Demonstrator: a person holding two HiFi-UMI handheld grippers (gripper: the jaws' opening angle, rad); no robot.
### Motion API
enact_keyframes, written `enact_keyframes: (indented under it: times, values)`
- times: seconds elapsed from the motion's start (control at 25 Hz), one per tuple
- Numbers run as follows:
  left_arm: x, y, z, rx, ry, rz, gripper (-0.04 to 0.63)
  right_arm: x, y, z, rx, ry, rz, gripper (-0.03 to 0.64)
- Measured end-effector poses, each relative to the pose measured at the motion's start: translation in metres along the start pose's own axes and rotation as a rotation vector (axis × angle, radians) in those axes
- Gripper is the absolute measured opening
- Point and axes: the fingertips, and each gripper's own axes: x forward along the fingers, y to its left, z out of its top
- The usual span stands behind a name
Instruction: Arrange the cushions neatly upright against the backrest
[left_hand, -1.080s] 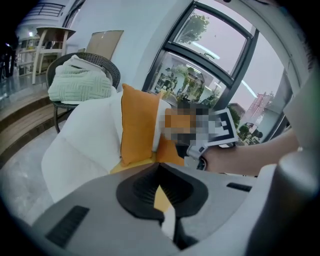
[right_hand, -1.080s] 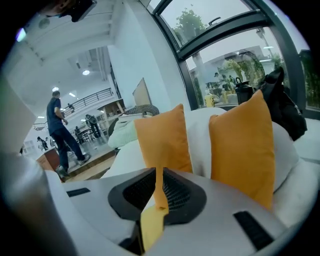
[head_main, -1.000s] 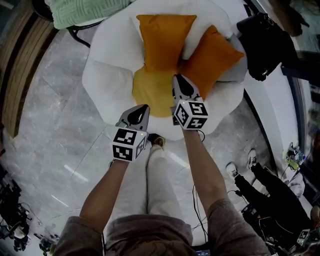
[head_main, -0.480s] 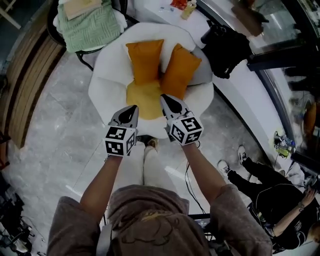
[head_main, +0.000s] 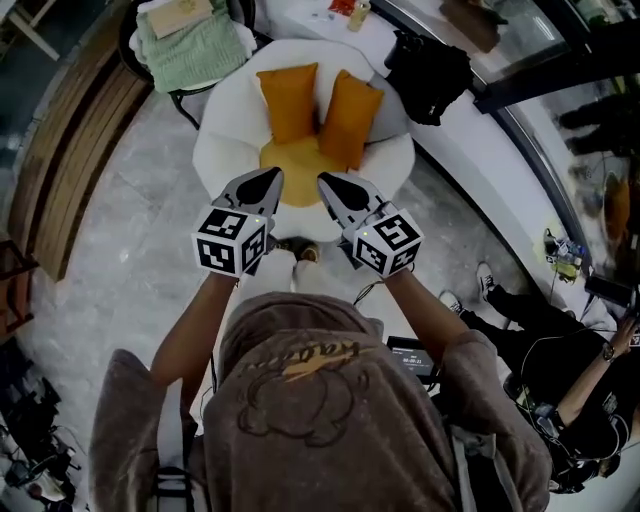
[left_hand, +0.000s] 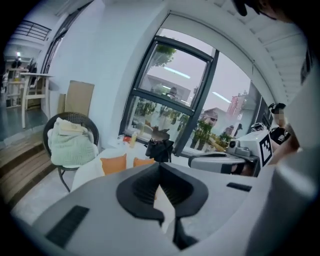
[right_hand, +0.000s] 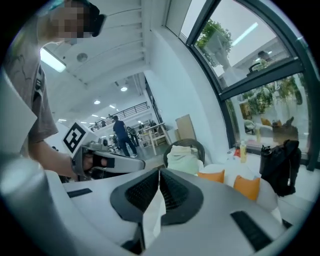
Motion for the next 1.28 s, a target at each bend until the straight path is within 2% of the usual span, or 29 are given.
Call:
enact_keyframes:
  times: [0.24, 0.4, 0.92, 1.28]
  values:
    - [-0.047, -0.053, 0.031, 0.139, -0.066, -0.073, 0.005, -0.041, 0.052, 0.038, -0.107, -0.038, 0.056, 0.026]
    - [-0.064, -0.074, 0.044, 0.184, -0.117, -0.092, 0.005, -0.055, 0.076, 0.062, -0.167, -0.078, 0.071, 0.026]
    - [-0.075, -0.079, 0.065, 0.212, -0.183, -0.116, 0.005, -0.059, 0.089, 0.083, -0.236, -0.111, 0.07, 0.025]
    - [-0.075, -0.083, 0.058, 0.212, -0.173, -0.133, 0.003, -0.071, 0.09, 0.085, -0.272, -0.085, 0.083, 0.025]
